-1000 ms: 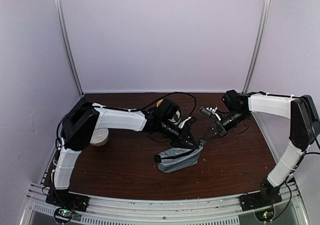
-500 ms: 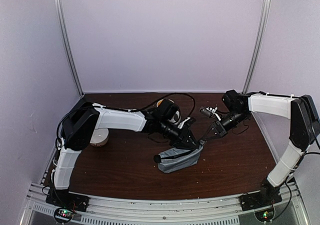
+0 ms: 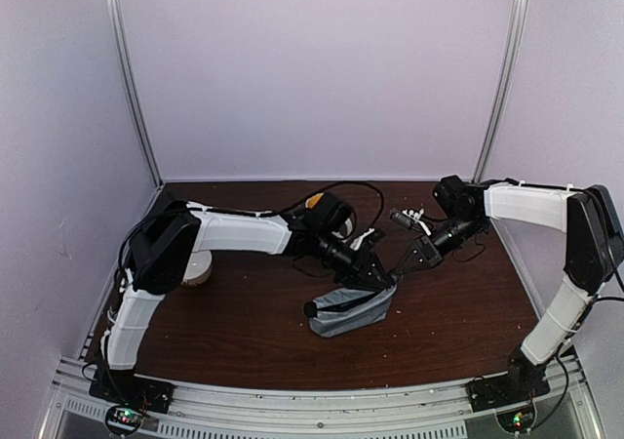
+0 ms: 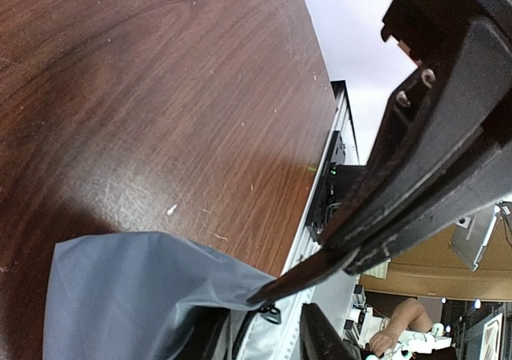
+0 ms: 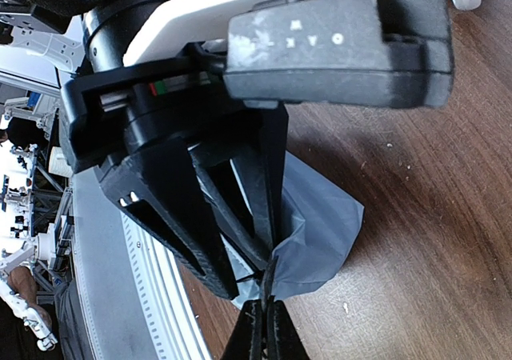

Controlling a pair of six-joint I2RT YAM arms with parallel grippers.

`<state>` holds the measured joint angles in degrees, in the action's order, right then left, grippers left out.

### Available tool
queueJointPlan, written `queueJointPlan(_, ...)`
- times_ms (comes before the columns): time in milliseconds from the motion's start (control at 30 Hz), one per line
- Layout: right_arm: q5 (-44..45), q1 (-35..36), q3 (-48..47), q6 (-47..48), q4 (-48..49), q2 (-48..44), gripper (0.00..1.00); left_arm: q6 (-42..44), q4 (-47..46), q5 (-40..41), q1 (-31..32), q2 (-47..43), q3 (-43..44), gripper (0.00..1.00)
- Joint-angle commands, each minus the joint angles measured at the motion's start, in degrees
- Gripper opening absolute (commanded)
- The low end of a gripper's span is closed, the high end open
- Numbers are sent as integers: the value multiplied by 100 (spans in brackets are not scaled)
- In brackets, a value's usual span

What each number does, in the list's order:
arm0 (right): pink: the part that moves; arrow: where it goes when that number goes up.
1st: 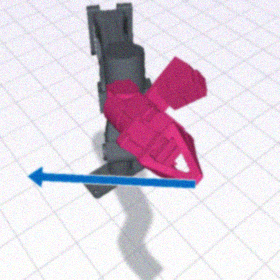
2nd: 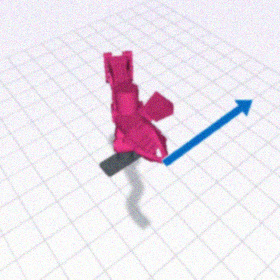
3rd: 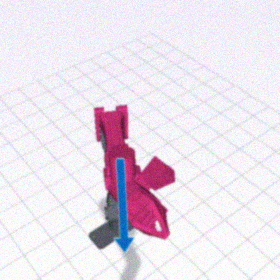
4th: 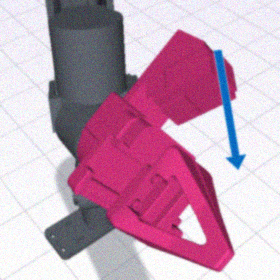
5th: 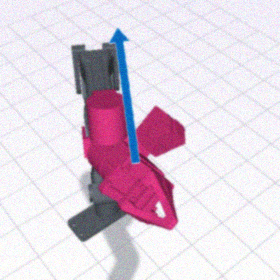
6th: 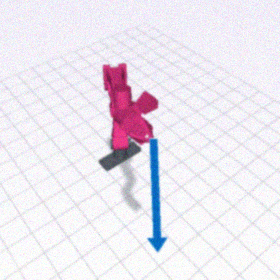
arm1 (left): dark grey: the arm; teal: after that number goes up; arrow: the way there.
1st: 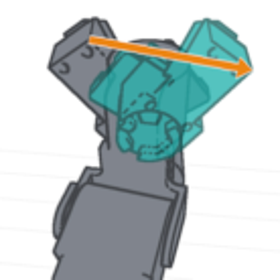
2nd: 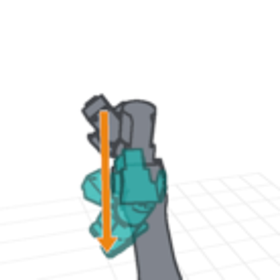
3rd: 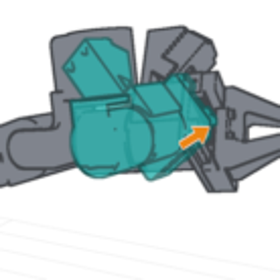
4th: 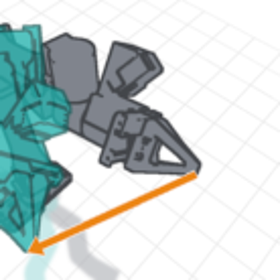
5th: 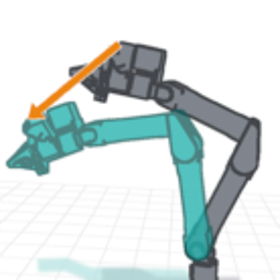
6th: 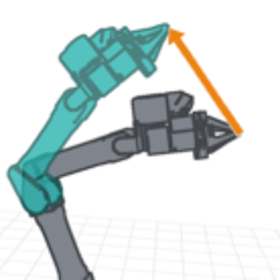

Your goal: Sort the hair-cutting tools

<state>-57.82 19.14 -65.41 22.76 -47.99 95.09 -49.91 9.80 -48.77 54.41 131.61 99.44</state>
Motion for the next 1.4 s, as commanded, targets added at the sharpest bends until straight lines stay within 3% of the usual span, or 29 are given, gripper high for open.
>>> queueJointPlan(0,-80,-24,-103,97,-52,-57,0,265,479,274,-14,127,356,32)
queueJointPlan(700,-80,-25,-105,88,-44,-96,0,399,567,436,8,-58,349,0)
queueJointPlan(833,-86,-21,-112,82,-34,-87,0,410,558,504,-1,-144,269,0)
queueJointPlan(967,-93,-25,-120,79,-44,-69,0,285,393,396,-1,-136,227,27)
queueJointPlan(1100,-119,-24,-116,55,-28,-86,0,178,334,357,23,-59,297,39)
queueJointPlan(1167,-128,-24,-121,36,-10,-91,0,164,444,335,54,48,423,39)
queueJointPlan(1367,-138,-20,-113,35,-18,-112,0,200,597,324,69,156,580,17)
